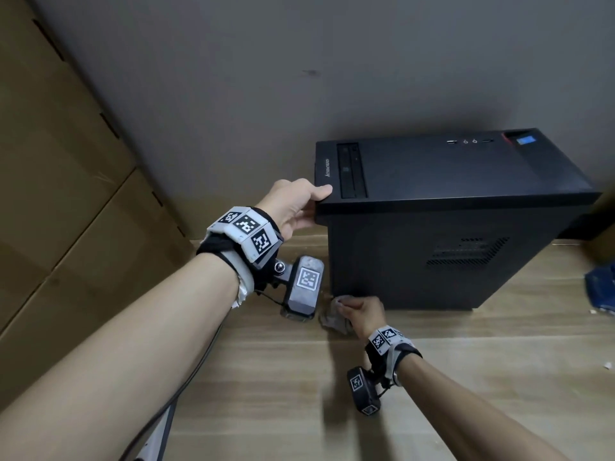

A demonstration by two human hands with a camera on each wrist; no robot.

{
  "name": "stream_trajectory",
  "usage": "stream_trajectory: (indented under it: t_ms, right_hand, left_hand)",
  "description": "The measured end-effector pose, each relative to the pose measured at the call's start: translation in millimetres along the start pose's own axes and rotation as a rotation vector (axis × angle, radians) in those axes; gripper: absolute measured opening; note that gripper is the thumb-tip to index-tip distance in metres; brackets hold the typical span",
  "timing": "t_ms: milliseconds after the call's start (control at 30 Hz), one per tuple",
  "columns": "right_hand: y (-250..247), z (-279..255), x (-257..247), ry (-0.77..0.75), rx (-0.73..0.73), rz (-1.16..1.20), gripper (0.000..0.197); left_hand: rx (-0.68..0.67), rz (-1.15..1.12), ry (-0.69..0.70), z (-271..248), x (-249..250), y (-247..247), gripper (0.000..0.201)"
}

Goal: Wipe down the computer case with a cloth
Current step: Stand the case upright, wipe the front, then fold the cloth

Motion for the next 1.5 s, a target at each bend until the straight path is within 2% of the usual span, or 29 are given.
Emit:
stream_trajectory:
  t_ms: [167, 233, 367, 467, 567, 767, 933, 967, 1067, 1100, 1200, 1267, 1300, 1400, 1500]
  right_hand:
    - [-54.9, -37.8, -78.3, -0.114, 0.075, 0.186, 0.017]
    - [-86.4, -53.4, -122.0, -0.188, 0.12, 0.268, 0.014]
    - [-152.0, -73.5, -200.7, -0.356, 0.214, 0.381, 0.02]
    - [-173.0, -75.5, -221.7, -0.413, 0.227, 0.383, 0.019]
    - [-163.8, -67.6, -205.2, -0.384, 0.221, 0.318, 0.016]
    - [-115.8, -38.5, -116.7, -0.215, 0.134, 0.134, 0.013]
    - [-95.9, -13.5, -30.5, -0.025, 0.102, -0.021, 0.011]
    - [-100.8, -11.1, -16.6, 0.004, 0.117, -0.028, 0.012]
    - [-135.4, -15.4, 2.2, 0.035, 0.213, -0.023, 0.014]
    - [-151.9, -19.7, 0.6, 0.019, 0.259, -0.027, 0.013]
    - [-207.9, -36.6, -6.5, -0.012, 0.407, 0.009, 0.01]
    - [-244.0, -46.4, -9.0, 0.018, 0.483, 0.075, 0.015]
    - [-258.9, -50.3, -11.1, 0.029, 0.503, 0.107, 0.017]
    - [-286.9, -63.1, -24.0, 0.009, 0.498, 0.191, 0.018]
    - [-295.5, -81.4, -36.3, -0.022, 0.453, 0.211, 0.017]
  left_hand:
    - [-0.044, 0.006, -0.015, -4.5, -0.7, 2.7, 0.012]
    - [-0.069, 0.024, -0.028, -6.5, -3.3, 3.3, 0.013]
    - [-0.076, 0.131, -0.033, -6.5, -4.2, 2.2, 0.022]
    - [-0.076, 0.154, -0.029, -5.6, -1.4, 5.2, 0.022]
    - [-0.098, 0.173, -0.035, -4.5, -3.0, 7.3, 0.026]
    - [-0.121, 0.158, -0.049, -1.3, -15.4, 8.1, 0.033]
    - [-0.079, 0.165, -0.034, -1.9, -24.1, 8.9, 0.07]
    - [-0.083, 0.158, -0.034, -2.0, -26.0, 10.1, 0.066]
    - [-0.121, 0.1, -0.046, -5.4, -30.0, 16.7, 0.037]
    - [-0.124, 0.092, -0.054, -5.3, -33.3, 16.9, 0.037]
    - [-0.095, 0.078, -0.048, -7.8, -40.4, 15.7, 0.058]
    - [0.013, 0.05, -0.02, -9.1, -42.0, 11.7, 0.07]
    - [0.091, 0.02, 0.003, -10.2, -42.2, 7.8, 0.069]
    - [0.267, -0.166, 0.005, -13.5, -53.7, 2.4, 0.058]
    - [0.306, -0.233, -0.082, -16.6, -77.2, 7.2, 0.044]
Point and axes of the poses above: each hand's wrist, its own z-axis towards the middle knuckle, its own y-axis out of the palm, x = y × z, the point moved 10 cm from there along z, towards the middle knuckle
